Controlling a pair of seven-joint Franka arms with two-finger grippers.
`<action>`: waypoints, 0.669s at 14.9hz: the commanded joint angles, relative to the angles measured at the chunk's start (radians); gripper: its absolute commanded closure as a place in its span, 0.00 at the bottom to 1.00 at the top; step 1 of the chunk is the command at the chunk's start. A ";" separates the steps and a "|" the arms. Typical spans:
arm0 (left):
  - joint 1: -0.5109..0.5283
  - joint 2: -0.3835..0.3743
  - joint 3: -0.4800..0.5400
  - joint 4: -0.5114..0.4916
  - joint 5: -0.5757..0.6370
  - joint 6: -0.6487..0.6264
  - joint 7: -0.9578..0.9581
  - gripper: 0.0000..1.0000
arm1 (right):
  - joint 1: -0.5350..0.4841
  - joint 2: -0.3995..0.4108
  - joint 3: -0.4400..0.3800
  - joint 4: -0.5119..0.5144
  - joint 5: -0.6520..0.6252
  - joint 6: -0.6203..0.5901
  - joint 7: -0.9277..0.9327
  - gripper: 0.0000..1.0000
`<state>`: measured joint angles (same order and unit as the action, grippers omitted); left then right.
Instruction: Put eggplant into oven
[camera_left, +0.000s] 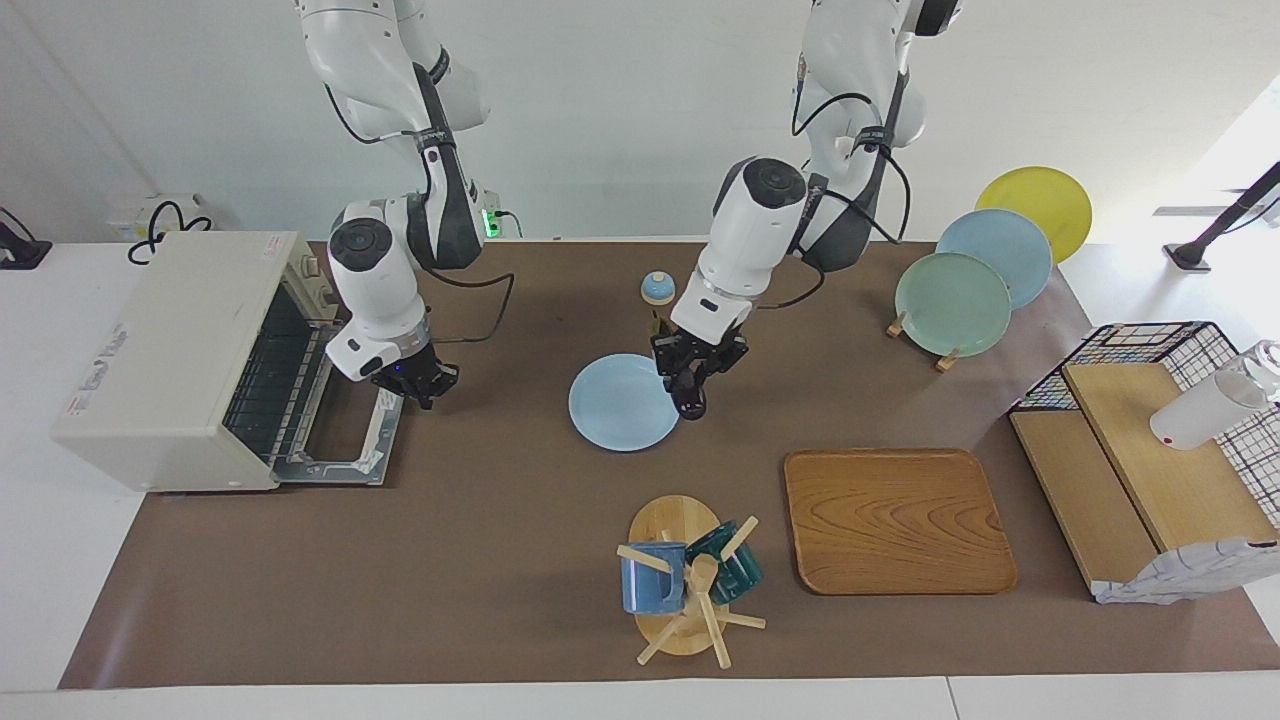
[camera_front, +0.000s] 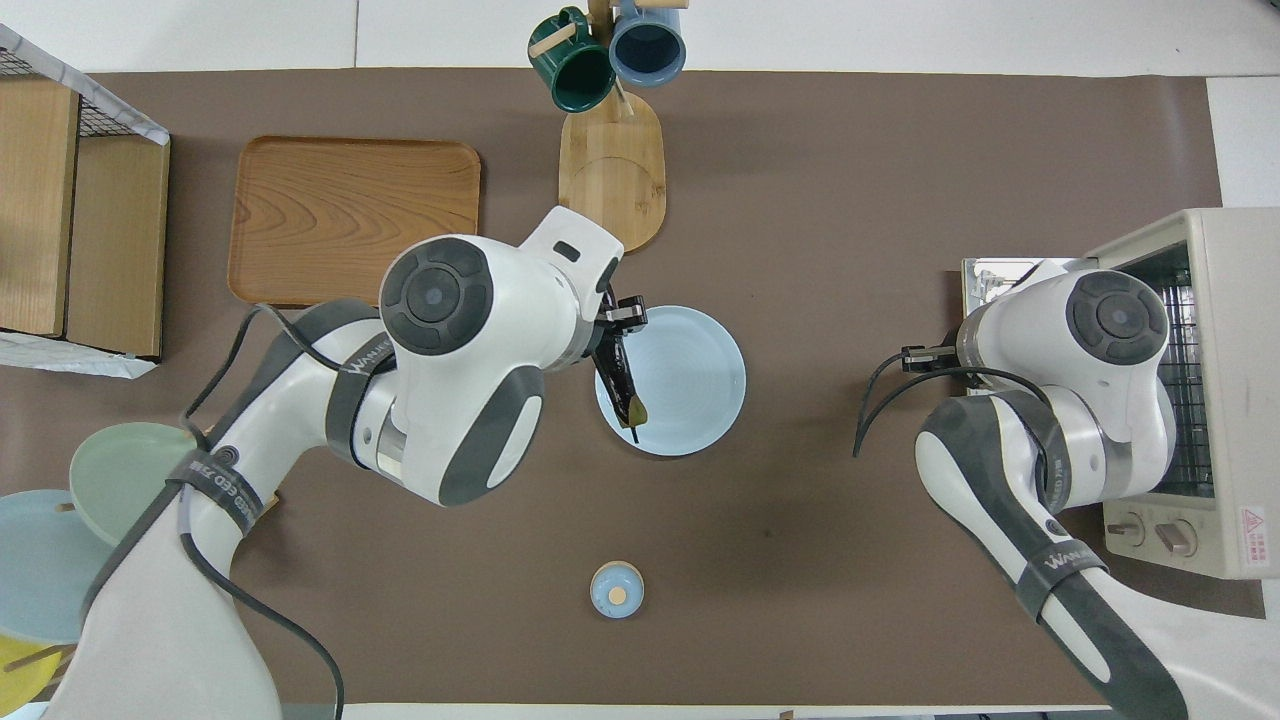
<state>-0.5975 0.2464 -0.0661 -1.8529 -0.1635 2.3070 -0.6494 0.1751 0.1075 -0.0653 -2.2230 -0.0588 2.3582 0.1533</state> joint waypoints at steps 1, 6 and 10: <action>-0.077 0.006 0.019 -0.065 -0.022 0.093 -0.003 1.00 | 0.015 -0.006 -0.008 0.077 0.024 -0.084 -0.001 0.97; -0.131 0.108 0.022 -0.095 -0.022 0.255 -0.018 1.00 | 0.014 -0.011 -0.007 0.195 0.024 -0.258 -0.009 0.00; -0.120 0.110 0.022 -0.095 -0.021 0.247 0.016 1.00 | 0.018 -0.011 -0.002 0.192 0.065 -0.255 -0.011 0.00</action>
<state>-0.7134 0.3785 -0.0572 -1.9255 -0.1640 2.5424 -0.6681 0.1884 0.0983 -0.0650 -2.0334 -0.0359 2.1155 0.1532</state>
